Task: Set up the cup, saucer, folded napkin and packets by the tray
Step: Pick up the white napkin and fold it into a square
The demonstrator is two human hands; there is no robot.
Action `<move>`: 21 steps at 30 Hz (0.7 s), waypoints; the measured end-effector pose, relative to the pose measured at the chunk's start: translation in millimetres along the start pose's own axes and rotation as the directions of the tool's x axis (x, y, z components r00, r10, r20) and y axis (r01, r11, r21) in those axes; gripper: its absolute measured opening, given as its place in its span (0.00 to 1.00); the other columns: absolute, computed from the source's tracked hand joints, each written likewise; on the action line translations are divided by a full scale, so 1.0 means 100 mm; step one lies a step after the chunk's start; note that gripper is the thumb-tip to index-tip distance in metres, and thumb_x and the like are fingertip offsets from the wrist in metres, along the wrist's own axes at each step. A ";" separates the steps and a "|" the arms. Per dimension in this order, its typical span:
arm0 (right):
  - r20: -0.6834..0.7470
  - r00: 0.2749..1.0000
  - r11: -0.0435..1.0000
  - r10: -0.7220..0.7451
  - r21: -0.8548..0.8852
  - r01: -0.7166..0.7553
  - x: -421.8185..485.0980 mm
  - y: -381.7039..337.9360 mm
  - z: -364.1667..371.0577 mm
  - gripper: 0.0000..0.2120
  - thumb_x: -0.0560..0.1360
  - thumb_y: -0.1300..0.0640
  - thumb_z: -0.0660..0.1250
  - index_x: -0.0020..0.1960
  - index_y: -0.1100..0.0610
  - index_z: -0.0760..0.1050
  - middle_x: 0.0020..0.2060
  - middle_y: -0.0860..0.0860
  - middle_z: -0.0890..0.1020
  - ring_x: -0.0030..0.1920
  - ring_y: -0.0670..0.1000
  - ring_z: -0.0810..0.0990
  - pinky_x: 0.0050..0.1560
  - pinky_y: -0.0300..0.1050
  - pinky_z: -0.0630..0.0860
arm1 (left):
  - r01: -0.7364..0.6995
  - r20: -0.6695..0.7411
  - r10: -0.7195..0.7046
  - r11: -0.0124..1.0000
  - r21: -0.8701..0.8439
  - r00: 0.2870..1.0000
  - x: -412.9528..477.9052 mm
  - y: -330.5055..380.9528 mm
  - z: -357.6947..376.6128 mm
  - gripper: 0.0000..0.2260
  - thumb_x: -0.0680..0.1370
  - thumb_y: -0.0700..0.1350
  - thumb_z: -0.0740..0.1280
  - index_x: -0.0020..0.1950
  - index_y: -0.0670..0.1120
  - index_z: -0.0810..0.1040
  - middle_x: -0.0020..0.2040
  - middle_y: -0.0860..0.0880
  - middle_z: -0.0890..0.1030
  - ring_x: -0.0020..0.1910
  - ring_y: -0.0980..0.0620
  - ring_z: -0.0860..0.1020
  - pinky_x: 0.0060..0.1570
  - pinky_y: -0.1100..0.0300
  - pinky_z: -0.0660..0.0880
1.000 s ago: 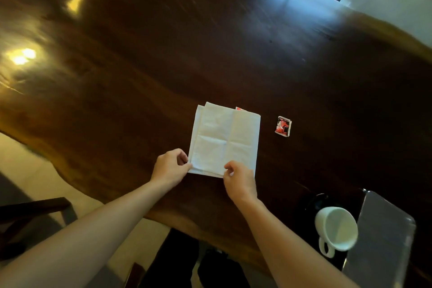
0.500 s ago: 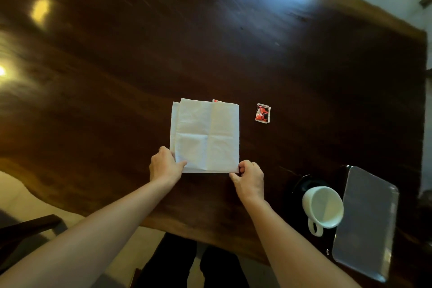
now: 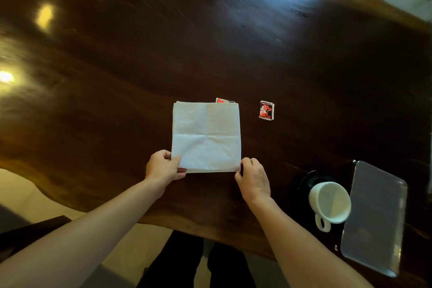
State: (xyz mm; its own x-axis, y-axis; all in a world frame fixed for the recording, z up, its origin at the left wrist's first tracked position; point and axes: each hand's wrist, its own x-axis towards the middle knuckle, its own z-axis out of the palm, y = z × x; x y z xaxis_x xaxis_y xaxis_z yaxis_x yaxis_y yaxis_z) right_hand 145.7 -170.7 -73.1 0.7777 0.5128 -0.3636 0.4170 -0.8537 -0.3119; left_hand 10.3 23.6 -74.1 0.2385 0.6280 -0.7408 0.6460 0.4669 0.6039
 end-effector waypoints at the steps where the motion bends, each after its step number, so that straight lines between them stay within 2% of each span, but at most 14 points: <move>1: 0.001 1.000 0.999 -0.018 -0.030 0.018 0.00 0.00 0.01 0.04 0.80 0.58 0.64 0.51 0.59 0.75 0.45 0.52 0.76 0.44 0.51 0.74 0.40 0.43 0.71 | 0.010 -0.011 -0.010 1.000 0.017 1.000 0.01 -0.07 -0.02 0.03 0.80 0.41 0.68 0.47 0.43 0.77 0.49 0.45 0.81 0.42 0.47 0.85 0.37 0.55 0.84; 5: -0.001 1.000 0.996 -0.006 -0.091 0.006 0.01 0.01 0.01 0.04 0.80 0.60 0.62 0.49 0.59 0.74 0.43 0.52 0.76 0.42 0.51 0.73 0.38 0.43 0.69 | 0.003 -0.026 -0.001 0.997 0.071 1.000 0.05 -0.24 -0.10 0.06 0.78 0.37 0.70 0.47 0.44 0.75 0.52 0.43 0.81 0.48 0.46 0.83 0.42 0.53 0.84; 8: -0.003 0.999 0.999 0.038 -0.019 -0.038 0.02 -0.01 0.01 0.05 0.79 0.60 0.62 0.47 0.59 0.75 0.42 0.52 0.77 0.42 0.52 0.75 0.40 0.47 0.75 | -0.006 0.021 0.003 0.992 0.124 1.000 0.07 -0.24 -0.16 0.10 0.75 0.38 0.74 0.48 0.46 0.75 0.49 0.45 0.82 0.46 0.46 0.82 0.41 0.52 0.83; 11: 0.008 0.992 0.984 0.127 0.122 -0.127 0.06 -0.03 0.02 0.05 0.80 0.58 0.62 0.49 0.57 0.76 0.43 0.50 0.77 0.44 0.50 0.76 0.42 0.45 0.75 | -0.036 0.088 0.005 0.935 0.353 0.996 0.08 -0.20 -0.17 0.08 0.75 0.43 0.75 0.45 0.49 0.76 0.44 0.47 0.82 0.41 0.48 0.83 0.33 0.58 0.79; 13: 0.044 0.978 0.953 0.202 0.221 -0.207 0.13 -0.08 0.01 0.08 0.80 0.55 0.63 0.52 0.57 0.78 0.46 0.51 0.79 0.46 0.50 0.78 0.44 0.46 0.77 | -0.012 0.092 -0.029 0.910 0.415 0.995 0.11 -0.16 -0.18 0.07 0.78 0.49 0.72 0.44 0.49 0.77 0.42 0.48 0.83 0.39 0.49 0.84 0.32 0.58 0.79; 15: 0.070 0.969 0.926 0.238 0.285 -0.248 0.23 -0.13 0.01 0.10 0.80 0.52 0.63 0.54 0.57 0.79 0.47 0.52 0.80 0.48 0.51 0.79 0.45 0.45 0.75 | 0.024 0.090 -0.075 0.881 0.473 0.993 0.16 -0.10 -0.20 0.10 0.80 0.54 0.66 0.44 0.48 0.79 0.41 0.49 0.83 0.37 0.50 0.84 0.32 0.58 0.80; 18: 0.072 0.964 0.913 0.257 0.310 -0.266 0.40 -0.23 -0.03 0.13 0.81 0.52 0.62 0.57 0.57 0.80 0.48 0.52 0.82 0.52 0.54 0.81 0.45 0.44 0.72 | -0.042 0.162 -0.082 0.764 0.644 0.983 0.24 -0.07 -0.25 0.13 0.80 0.54 0.66 0.42 0.47 0.80 0.36 0.49 0.84 0.33 0.51 0.84 0.30 0.60 0.79; 21: 0.096 0.959 0.918 0.266 0.277 -0.283 0.57 -0.33 -0.09 0.17 0.81 0.52 0.63 0.66 0.58 0.76 0.58 0.55 0.82 0.59 0.55 0.79 0.54 0.48 0.75 | -0.153 0.214 -0.043 0.566 0.810 0.976 0.29 -0.09 -0.29 0.13 0.76 0.58 0.69 0.37 0.51 0.78 0.31 0.52 0.84 0.29 0.54 0.82 0.28 0.62 0.77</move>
State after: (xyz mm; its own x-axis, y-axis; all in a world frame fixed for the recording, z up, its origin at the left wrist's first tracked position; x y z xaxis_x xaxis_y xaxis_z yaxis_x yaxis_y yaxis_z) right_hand 180.6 -114.4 -75.4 0.8116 0.2733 -0.5164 0.0329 -0.9038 -0.4266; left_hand -9.7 56.1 -92.3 0.3606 0.4595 -0.8117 0.9164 -0.3366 0.2165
